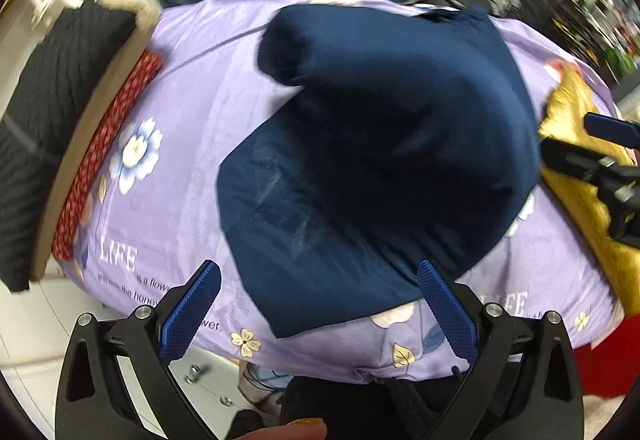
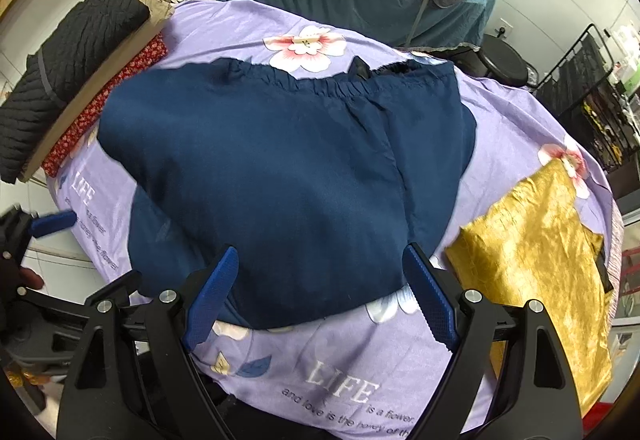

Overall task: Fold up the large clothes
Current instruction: 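Reach the right tool into the navy jacket bundle and grasp its fabric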

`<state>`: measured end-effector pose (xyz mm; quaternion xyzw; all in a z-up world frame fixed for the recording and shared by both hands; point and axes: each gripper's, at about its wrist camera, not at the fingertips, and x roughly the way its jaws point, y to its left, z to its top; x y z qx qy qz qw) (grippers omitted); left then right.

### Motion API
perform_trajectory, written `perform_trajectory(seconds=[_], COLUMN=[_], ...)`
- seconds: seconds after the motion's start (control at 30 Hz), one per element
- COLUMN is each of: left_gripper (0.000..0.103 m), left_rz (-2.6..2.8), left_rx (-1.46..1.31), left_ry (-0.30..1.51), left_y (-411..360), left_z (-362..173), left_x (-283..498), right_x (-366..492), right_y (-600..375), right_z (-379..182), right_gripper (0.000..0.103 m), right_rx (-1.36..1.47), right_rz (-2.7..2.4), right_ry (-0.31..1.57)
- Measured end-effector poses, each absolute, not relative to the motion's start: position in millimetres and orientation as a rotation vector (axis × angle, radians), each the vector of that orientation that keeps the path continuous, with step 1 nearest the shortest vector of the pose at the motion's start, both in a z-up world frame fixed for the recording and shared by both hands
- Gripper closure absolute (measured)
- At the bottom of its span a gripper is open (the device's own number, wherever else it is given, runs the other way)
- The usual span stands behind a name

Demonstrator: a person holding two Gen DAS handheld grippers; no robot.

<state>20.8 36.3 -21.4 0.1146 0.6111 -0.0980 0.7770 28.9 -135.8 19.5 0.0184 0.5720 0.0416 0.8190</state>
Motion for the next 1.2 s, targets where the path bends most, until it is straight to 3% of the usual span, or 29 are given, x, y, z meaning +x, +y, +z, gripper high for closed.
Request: perform_trajectory(seconds=[0.27, 0.33, 0.37, 0.6, 0.63, 0.67, 0.73, 0.87, 1.2], left_gripper=[0.007, 0.007, 0.006, 0.006, 0.007, 0.007, 0.007, 0.007, 0.005], left_rz=[-0.048, 0.006, 0.023, 0.057, 0.050, 0.046, 0.031, -0.043, -0.163], left_rx=[0.186, 0.191, 0.201, 0.186, 0.163, 0.154, 0.145, 0.175, 0.199], left_ry=[1.325, 1.318, 1.319, 1.332, 1.337, 1.340, 1.349, 1.352, 1.343], left_y=[90.4, 105.3, 108.3, 127.3, 128.8, 129.2, 127.1, 114.1, 86.0], left_z=[-31.1, -34.8, -36.2, -42.1, -42.8, -44.0, -47.1, -51.3, -54.7], left_x=[42.4, 48.1, 50.1, 57.2, 58.7, 58.8, 60.9, 68.3, 75.0], right_x=[93.5, 117.6, 126.2, 159.1, 153.4, 147.8, 140.0, 98.8, -46.1], right_y=[-71.9, -52.9, -46.8, -37.5, -42.7, -49.6, -63.1, -98.2, -184.9], right_z=[39.7, 34.7, 32.3, 3.3, 0.1, -4.2, -11.4, -20.3, -87.9], right_gripper=[0.020, 0.018, 0.011, 0.011, 0.027, 0.063, 0.085, 0.092, 0.094], right_rx=[0.017, -0.046, -0.067, -0.146, -0.158, -0.139, -0.075, -0.044, 0.081], right_rz=[0.316, 0.314, 0.313, 0.321, 0.332, 0.356, 0.386, 0.335, 0.107], right_ry=[1.186, 1.205, 1.217, 1.303, 1.305, 1.322, 1.353, 1.359, 1.593])
